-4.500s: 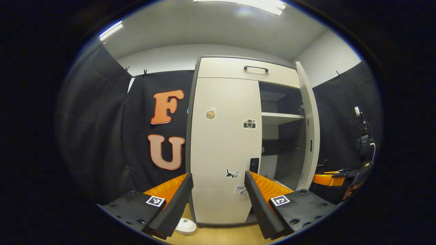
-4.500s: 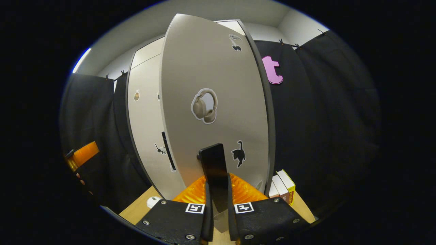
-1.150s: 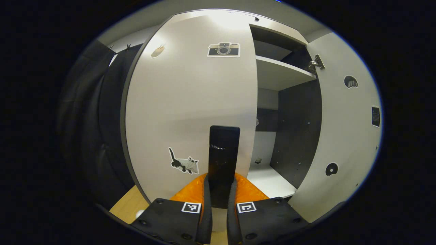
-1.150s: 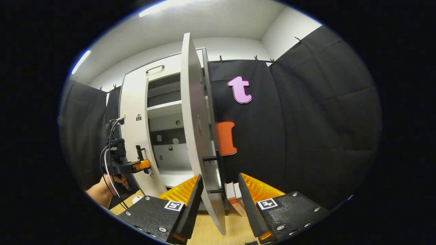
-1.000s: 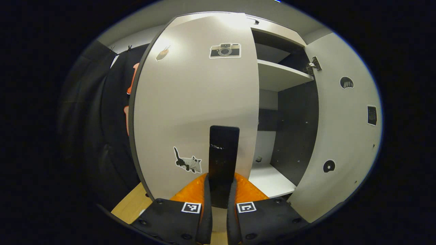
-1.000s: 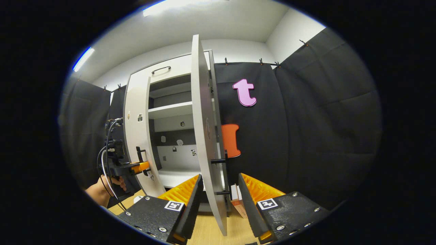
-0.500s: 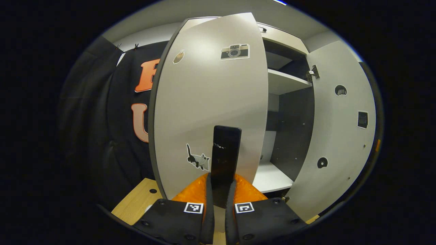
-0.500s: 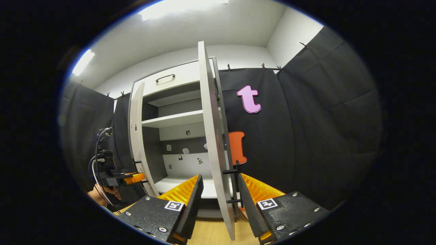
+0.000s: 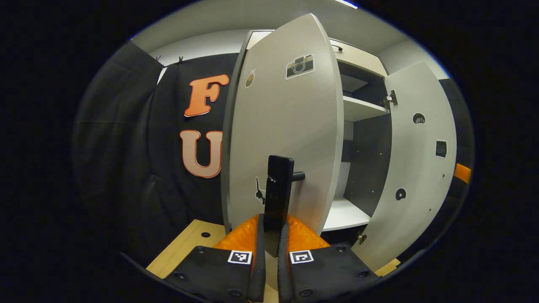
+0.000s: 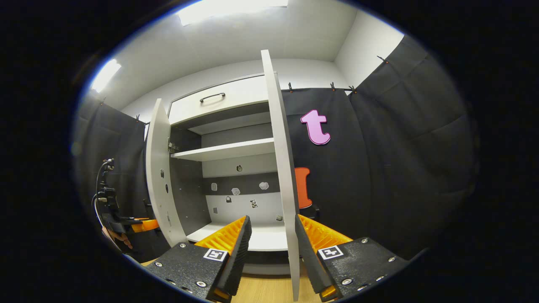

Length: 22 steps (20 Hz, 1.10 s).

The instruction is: Open the right door of the double-door shoe cabinet with the right hand, and open the left door with the left hand.

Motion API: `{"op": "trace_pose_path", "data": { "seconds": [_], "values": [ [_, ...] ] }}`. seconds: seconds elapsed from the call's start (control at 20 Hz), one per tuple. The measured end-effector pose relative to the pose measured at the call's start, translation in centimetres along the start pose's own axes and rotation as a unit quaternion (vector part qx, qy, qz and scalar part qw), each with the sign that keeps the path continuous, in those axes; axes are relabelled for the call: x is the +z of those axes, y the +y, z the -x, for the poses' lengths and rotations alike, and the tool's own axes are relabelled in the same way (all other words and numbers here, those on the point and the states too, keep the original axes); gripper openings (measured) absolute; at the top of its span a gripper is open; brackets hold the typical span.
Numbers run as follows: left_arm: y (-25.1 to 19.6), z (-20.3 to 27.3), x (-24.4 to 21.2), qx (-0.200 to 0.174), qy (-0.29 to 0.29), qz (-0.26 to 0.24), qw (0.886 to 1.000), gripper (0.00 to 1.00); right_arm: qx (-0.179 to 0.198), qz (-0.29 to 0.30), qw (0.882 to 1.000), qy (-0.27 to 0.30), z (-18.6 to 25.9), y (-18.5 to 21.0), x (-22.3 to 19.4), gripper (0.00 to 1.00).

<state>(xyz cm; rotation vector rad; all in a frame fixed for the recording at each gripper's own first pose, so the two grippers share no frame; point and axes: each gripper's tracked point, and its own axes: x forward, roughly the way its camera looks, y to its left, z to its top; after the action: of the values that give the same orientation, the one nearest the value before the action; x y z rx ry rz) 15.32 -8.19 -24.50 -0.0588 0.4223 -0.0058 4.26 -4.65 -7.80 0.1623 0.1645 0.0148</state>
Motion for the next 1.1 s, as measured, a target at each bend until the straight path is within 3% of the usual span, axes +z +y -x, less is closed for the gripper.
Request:
{"op": "trace_pose_path", "data": {
  "seconds": [0.35, 0.55, 0.85, 0.95, 1.1],
  "values": [
    [5.3, 1.0, 0.5, 0.074, -0.009, -0.01, 0.997, 0.08, -0.008, 0.015, 1.0, -0.022, 0.0, 1.2, 1.3, 0.65],
    [8.4, 1.8, 1.2, 0.119, -0.02, -0.022, 0.992, 0.08, -0.002, 0.015, 0.999, -0.038, -0.1, 2.7, 2.4, 0.65],
    [8.2, 2.6, 2.4, 0.103, -0.041, -0.037, 0.993, 0.07, 0.022, 0.03, 0.999, -0.039, -0.7, 6.3, 2.7, 0.65],
    [8.0, 3.1, 3.4, 0.093, -0.057, -0.051, 0.993, 0.08, 0.028, 0.039, 0.998, -0.037, -0.6, 7.2, 2.5, 0.6],
    [7.9, 3.5, 4.5, 0.083, -0.08, -0.076, 0.99, 0.13, 0.03, 0.052, 0.997, -0.039, -0.3, 8.4, 2.7, 0.67]
  ]
}}
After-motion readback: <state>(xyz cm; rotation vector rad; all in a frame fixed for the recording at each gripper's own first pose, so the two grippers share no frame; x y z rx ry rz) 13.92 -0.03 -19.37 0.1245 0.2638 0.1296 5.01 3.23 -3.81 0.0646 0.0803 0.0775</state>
